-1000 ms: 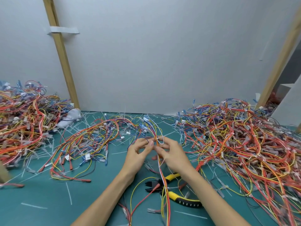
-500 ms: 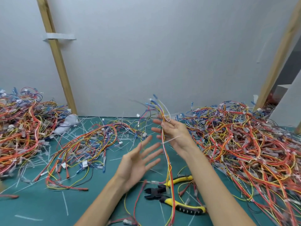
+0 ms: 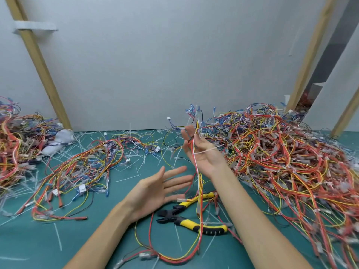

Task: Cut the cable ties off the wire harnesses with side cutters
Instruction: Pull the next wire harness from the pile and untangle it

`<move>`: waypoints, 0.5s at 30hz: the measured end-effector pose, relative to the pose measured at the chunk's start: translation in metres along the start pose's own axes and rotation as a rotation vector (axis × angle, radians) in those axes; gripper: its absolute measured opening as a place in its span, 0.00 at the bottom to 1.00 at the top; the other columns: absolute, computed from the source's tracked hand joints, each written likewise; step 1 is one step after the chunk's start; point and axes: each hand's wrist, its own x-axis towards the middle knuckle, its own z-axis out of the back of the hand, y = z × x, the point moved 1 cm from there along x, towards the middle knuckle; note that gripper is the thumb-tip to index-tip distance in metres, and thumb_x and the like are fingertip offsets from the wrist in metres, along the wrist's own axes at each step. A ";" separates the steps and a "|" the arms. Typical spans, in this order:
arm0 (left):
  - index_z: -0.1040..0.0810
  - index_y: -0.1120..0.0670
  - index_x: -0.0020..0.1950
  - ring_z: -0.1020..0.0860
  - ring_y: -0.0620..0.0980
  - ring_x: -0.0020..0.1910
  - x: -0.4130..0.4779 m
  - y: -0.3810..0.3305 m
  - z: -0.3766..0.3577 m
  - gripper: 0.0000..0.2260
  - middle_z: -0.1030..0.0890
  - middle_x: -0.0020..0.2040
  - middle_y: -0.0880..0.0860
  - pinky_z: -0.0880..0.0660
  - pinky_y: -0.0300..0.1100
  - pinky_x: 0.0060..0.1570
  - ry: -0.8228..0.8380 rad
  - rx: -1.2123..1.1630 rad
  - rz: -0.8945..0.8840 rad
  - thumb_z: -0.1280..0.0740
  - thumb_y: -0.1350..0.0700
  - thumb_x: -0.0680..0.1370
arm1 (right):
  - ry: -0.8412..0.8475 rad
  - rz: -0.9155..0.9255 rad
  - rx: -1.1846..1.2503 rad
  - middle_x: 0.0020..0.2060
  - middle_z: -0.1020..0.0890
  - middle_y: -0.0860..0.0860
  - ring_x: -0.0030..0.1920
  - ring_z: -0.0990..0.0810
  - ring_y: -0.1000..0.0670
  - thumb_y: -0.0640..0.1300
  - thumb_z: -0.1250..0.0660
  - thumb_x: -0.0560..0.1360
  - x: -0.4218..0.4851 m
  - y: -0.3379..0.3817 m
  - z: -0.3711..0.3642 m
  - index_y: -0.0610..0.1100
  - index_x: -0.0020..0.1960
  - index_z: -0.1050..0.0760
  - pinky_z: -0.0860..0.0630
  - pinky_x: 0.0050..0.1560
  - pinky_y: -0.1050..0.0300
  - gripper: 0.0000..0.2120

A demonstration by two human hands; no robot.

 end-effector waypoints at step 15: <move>0.32 0.55 0.74 0.32 0.55 0.73 -0.004 -0.002 -0.007 0.32 0.29 0.72 0.59 0.28 0.49 0.66 -0.004 0.023 -0.012 0.33 0.40 0.75 | 0.014 -0.059 0.093 0.51 0.17 0.42 0.51 0.15 0.42 0.32 0.49 0.82 -0.001 -0.009 -0.009 0.33 0.59 0.27 0.19 0.38 0.62 0.13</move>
